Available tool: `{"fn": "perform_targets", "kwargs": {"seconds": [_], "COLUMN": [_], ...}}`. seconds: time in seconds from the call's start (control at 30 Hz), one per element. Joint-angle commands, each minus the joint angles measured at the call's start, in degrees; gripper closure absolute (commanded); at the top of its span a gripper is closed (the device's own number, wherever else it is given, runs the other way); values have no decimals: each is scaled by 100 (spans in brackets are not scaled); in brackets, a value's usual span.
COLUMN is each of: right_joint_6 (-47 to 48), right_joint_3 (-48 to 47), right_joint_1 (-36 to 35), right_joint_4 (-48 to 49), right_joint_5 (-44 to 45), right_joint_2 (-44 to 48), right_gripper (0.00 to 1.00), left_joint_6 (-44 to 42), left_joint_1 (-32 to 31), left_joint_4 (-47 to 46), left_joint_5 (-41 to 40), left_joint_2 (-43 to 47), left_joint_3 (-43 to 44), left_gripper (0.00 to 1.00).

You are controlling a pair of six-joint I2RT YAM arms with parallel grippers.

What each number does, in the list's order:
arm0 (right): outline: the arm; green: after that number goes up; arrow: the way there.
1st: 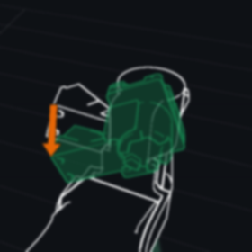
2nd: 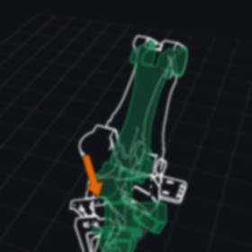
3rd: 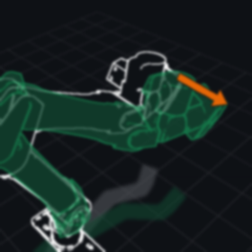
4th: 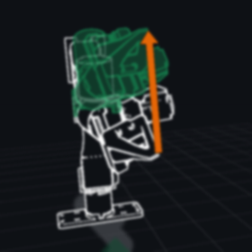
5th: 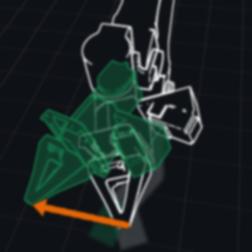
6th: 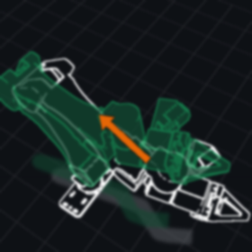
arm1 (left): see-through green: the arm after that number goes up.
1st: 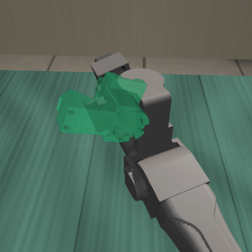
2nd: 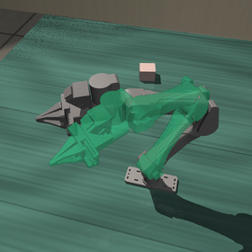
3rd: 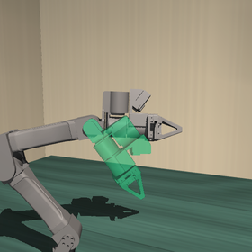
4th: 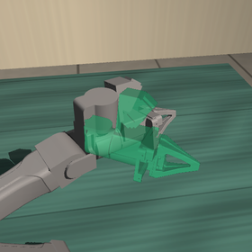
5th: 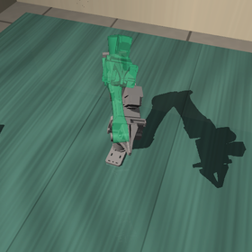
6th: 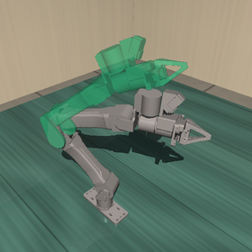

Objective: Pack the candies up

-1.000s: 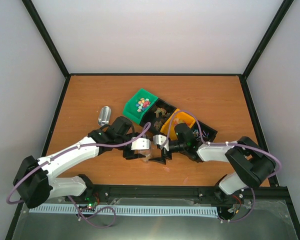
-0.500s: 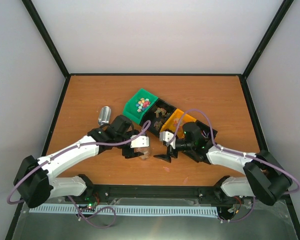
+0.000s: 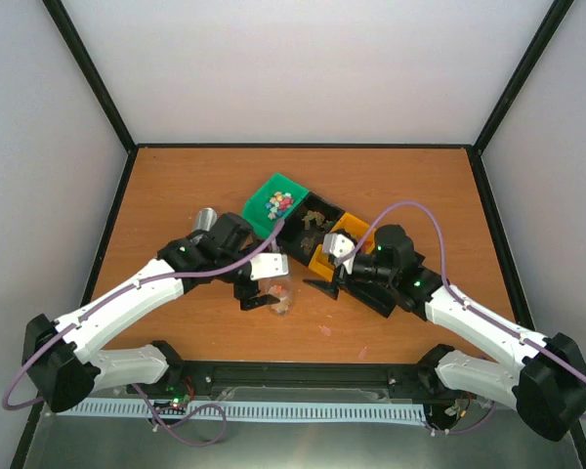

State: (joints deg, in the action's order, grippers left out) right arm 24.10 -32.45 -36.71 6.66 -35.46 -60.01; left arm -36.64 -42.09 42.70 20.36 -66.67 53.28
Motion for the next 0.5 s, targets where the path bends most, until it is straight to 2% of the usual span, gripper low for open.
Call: {"fn": "perform_targets", "kwargs": {"seconds": [0.0,0.17,0.37,0.47], "right_joint_6": [-416,-811,-1297,-1568], "right_joint_3": [-704,-1664,-2780,-3356], "right_joint_1": [82,293,839,1258], "right_joint_4": [-285,-363,-623,-986], "right_joint_5": [811,1496,1571,1463], "right_joint_2": [24,-367,-939,-1253], "right_gripper": [0,0,0,0], "left_joint_6": [719,1495,2390,2682], "left_joint_1": [48,542,1867,2671], "left_joint_4": [406,435,889,1359], "left_joint_5": [-31,138,487,1037], "left_joint_2": [70,-364,-1419,-2004], "left_joint_3": [800,1710,3227,3994], "left_gripper": [0,0,0,0]}}
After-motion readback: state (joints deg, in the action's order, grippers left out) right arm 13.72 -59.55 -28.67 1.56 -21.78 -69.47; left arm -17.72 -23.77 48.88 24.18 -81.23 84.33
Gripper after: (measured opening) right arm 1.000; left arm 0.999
